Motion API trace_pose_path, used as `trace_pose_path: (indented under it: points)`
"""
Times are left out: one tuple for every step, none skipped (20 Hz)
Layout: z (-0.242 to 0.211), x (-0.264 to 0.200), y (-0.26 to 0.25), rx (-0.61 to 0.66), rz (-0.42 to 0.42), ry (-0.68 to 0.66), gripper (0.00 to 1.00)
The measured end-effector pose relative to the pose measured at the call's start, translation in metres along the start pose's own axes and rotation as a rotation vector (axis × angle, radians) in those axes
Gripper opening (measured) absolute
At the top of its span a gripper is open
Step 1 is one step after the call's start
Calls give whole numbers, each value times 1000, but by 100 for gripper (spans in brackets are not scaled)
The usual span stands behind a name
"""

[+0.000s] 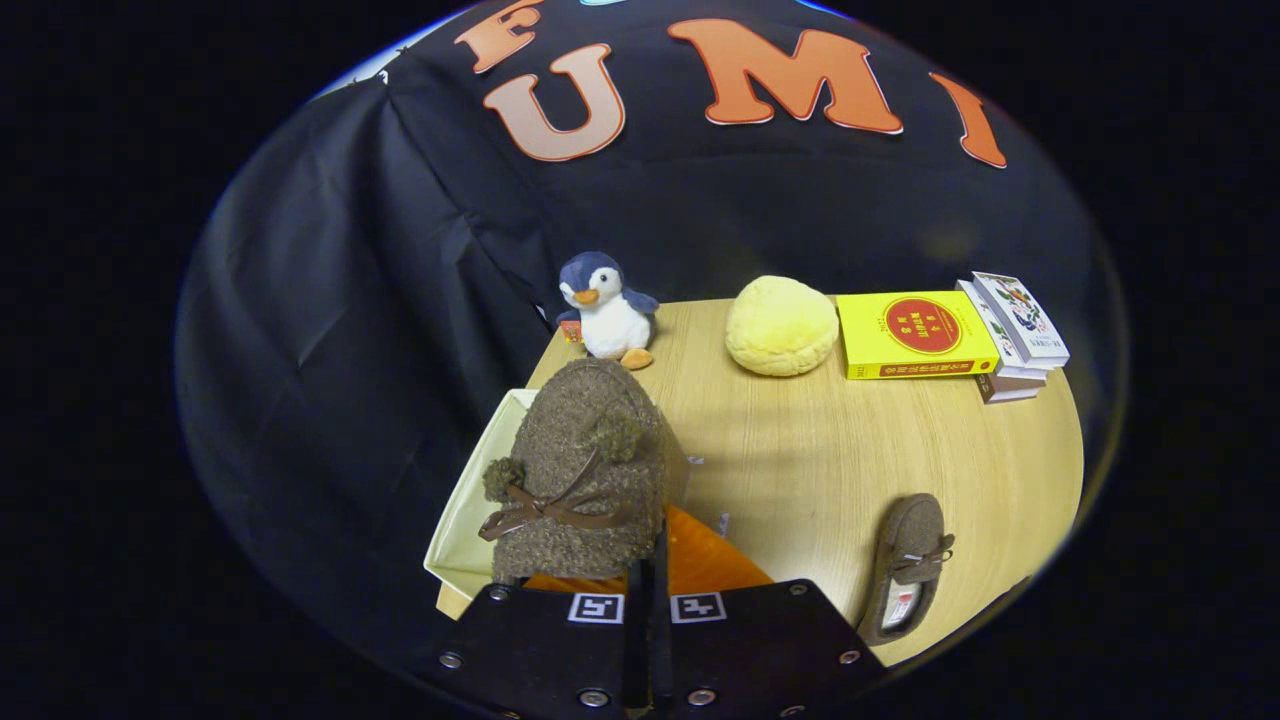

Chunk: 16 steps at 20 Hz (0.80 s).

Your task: Open the storage box then place both shoes into the box .Put the left shoe in first, then the right shoe, with the right side of both shoes facing outward in a uniform manner.

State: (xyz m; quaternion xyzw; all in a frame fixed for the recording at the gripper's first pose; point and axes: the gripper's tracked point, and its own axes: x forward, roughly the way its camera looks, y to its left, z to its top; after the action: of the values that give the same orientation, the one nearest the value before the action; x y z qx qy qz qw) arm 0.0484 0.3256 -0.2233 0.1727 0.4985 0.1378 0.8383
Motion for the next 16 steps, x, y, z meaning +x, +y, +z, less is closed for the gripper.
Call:
trace_pose_path:
  points:
    - [2, 3, 13, 0, 14, 1, 3]
    - [2, 7, 24, 0, 23, 3, 3]
    - [1, 11, 34, -2, 29, 11, 2]
    - [-1, 16, 43, 0, 31, 18, 3]
    - [-3, 22, 52, -3, 34, 23, 2]
    - [-6, 28, 60, -4, 33, 28, 3]
    - [-9, 33, 67, -9, 31, 33, 2]
    - [-12, 39, 70, -11, 25, 37, 2]
    - [-15, 44, 74, -14, 17, 42, 3]
    - [-19, 50, 76, -14, 6, 50, 3]
    - [-24, 57, 78, -12, -1, 60, 3]
    - [-29, 64, 80, -2, -9, 70, 3]
    - [-32, 71, 80, 11, -23, 76, 3]
    - [-33, 77, 79, 23, -45, 77, 3]
    - [-35, 83, 77, 32, -65, 82, 3]
    - [-39, 91, 76, 47, -80, 93, 3]
